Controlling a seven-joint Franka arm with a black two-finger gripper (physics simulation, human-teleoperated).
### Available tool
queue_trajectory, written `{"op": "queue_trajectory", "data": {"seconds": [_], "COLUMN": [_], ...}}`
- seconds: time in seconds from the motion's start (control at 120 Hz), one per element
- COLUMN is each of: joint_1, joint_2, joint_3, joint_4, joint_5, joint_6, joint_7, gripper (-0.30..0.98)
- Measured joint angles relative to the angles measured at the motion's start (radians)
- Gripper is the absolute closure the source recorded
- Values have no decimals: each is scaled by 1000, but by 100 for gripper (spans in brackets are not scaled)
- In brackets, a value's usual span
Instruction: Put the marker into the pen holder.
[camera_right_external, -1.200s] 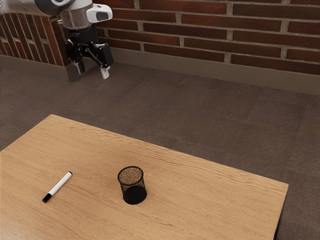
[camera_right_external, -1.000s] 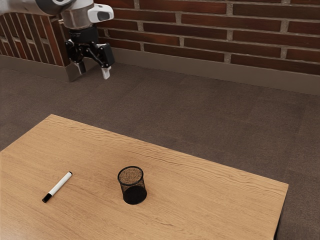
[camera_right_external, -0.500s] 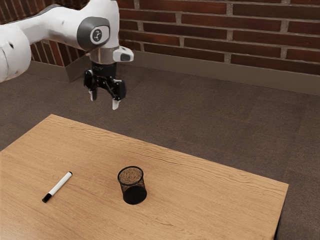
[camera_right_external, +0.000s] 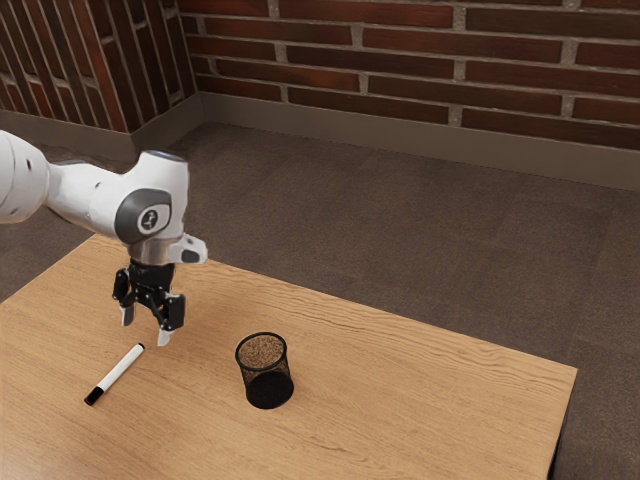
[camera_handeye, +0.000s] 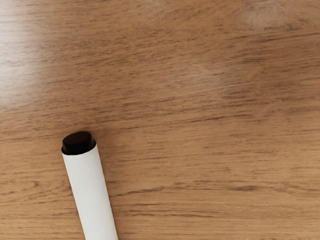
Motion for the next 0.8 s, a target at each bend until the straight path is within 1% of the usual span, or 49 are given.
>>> {"op": "queue_trajectory", "data": {"seconds": [0.125,0.333,0.483,0.667,0.8], "joint_1": [1,-4,-7,-8,-8], "joint_2": [-63,-109,-128,-130,-120], "joint_3": [58,121,154,162,176], "joint_4": [-172,-313,-358,-374,-368], "joint_5": [6,8,9,9,-16], "joint_6": [145,301,359,390,398], "joint_7": [79,204,276,346,378], "gripper": [0,0,0,0,3]}}
